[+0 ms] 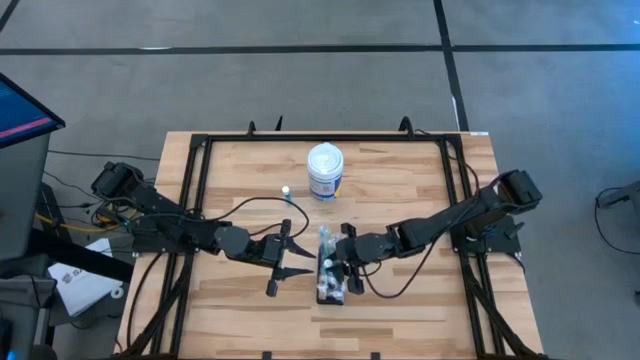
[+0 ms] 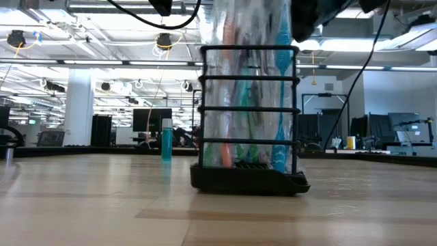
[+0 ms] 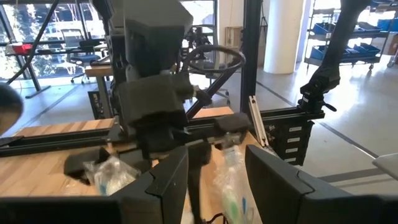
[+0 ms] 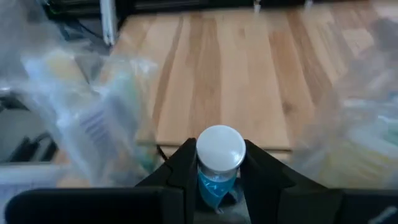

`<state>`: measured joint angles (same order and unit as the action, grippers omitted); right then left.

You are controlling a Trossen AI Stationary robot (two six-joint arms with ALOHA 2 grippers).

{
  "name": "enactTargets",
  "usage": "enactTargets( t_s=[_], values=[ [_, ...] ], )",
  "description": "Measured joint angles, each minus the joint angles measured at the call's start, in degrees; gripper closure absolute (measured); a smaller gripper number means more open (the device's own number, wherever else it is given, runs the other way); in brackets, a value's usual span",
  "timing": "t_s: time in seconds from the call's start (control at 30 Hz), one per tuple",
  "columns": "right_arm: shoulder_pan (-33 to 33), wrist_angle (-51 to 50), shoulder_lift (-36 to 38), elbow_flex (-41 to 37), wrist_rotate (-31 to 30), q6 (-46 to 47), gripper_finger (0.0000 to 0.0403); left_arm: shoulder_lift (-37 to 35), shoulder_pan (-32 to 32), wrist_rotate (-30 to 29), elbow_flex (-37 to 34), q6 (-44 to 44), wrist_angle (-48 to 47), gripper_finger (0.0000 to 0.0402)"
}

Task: Pick & Place toothbrushing station
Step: Put the right blue mouthwash into the black mesh organizer

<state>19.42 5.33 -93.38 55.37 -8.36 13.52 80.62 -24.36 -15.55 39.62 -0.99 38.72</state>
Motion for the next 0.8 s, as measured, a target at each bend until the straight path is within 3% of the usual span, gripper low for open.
enactTargets(
  t_s=[0.8],
  values=[
    [-0.07, 1.58, -3.46, 0.19, 1.47, 0.46, 0.0316, 0.0, -0.02, 0.11, 0.0, 0.44, -0.61, 0.0248]
  ],
)
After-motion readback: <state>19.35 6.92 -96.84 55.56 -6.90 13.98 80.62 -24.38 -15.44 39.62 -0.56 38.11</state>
